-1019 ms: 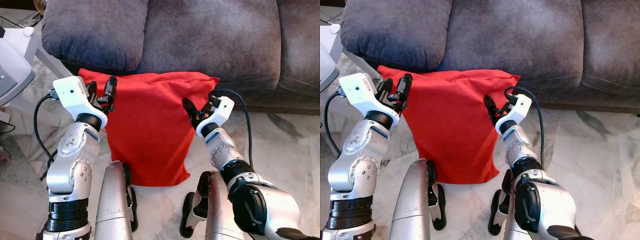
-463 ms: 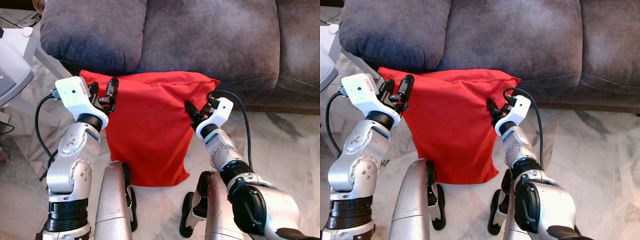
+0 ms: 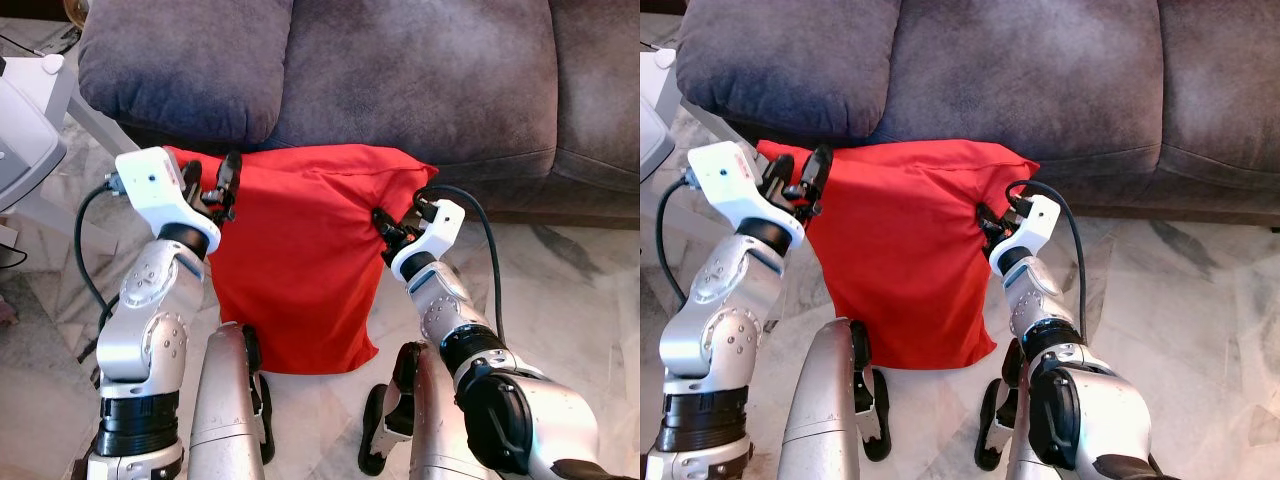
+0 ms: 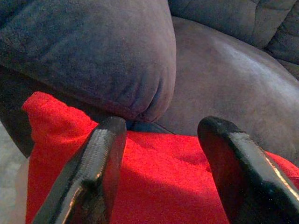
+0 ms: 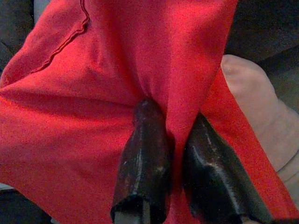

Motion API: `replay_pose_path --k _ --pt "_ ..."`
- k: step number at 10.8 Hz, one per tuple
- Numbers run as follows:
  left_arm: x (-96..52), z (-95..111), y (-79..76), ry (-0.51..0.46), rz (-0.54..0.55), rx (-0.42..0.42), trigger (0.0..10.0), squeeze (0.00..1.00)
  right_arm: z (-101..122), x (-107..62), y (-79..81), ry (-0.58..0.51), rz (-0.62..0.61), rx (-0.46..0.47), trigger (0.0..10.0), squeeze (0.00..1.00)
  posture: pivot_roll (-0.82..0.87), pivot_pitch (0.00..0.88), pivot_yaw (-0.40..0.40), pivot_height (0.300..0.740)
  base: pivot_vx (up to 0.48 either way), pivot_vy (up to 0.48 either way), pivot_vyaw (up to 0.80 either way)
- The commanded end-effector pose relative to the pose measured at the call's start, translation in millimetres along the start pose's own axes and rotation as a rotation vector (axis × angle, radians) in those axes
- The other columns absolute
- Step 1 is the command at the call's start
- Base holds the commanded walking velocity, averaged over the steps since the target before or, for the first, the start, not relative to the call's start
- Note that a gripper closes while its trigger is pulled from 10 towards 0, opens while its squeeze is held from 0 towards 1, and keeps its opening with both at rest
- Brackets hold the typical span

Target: Move the pillow to the sofa from floor

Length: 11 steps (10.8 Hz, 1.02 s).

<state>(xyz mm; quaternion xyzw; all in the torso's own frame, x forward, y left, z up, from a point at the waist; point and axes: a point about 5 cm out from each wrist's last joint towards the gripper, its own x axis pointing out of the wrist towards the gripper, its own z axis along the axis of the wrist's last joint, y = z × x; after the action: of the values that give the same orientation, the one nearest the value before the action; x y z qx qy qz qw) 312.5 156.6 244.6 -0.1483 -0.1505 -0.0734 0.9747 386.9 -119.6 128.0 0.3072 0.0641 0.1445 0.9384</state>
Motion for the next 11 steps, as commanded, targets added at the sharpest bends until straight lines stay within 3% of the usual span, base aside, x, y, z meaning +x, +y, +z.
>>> replay_pose_path --k 1,2,4,5,6,7,8,9,11 --pt "-1.7 -3.7 6.7 0.008 0.022 0.007 10.0 0.0 -17.9 -5.9 -5.4 0.049 -0.018 0.026 0.0 0.0 0.29 0.435 -0.005 0.569 0.0 0.0 0.0" --pt "-1.2 -1.8 12.6 0.001 0.051 0.009 10.0 0.0 -14.7 -4.7 -3.7 0.033 -0.008 0.031 0.0 0.0 0.29 0.428 -0.005 0.569 0.0 0.0 0.0" --pt "-3.3 -3.8 45.3 0.036 0.23 0.047 10.0 0.0 -10.3 -4.6 -4.6 0.014 -0.01 0.024 0.0 0.0 0.29 0.427 -0.008 0.569 0.0 0.0 0.0" --pt "-5.7 -4.8 66.1 0.054 0.328 0.042 10.0 0.0 -9.1 -5.8 -8.1 0.015 -0.032 -0.009 8.5 0.0 0.28 0.431 -0.011 0.569 0.0 0.0 0.0" --pt "-9.5 -7.7 83.0 0.092 0.41 0.033 10.0 1.0 -7.7 -7.5 -12.5 0.011 -0.046 0.016 10.0 0.0 0.29 0.435 -0.014 0.569 0.0 0.0 0.0" --pt "-14.3 -19.1 97.7 0.19 0.447 0.007 10.0 1.0 -5.1 -9.0 -16.0 0.003 -0.049 0.029 10.0 0.0 0.28 0.439 -0.018 0.569 0.0 0.0 0.0" --pt "-11.9 -28.9 95.0 0.238 0.337 -0.127 10.0 1.0 -3.1 -9.2 -16.9 0.002 -0.047 0.031 10.0 0.0 0.27 0.456 -0.024 0.569 0.0 0.0 0.0" --pt "-7.1 -29.6 94.5 0.227 0.277 -0.216 10.0 1.0 -1.8 -9.3 -17.5 0.0 -0.046 0.031 10.0 0.0 0.27 0.459 -0.025 0.569 0.0 0.0 0.0" --pt "3.0 -31.9 103.5 0.238 0.239 -0.299 10.0 1.0 1.0 -10.3 -20.0 -0.002 -0.048 0.032 10.0 0.0 0.25 0.489 -0.038 0.569 0.0 0.0 0.0"
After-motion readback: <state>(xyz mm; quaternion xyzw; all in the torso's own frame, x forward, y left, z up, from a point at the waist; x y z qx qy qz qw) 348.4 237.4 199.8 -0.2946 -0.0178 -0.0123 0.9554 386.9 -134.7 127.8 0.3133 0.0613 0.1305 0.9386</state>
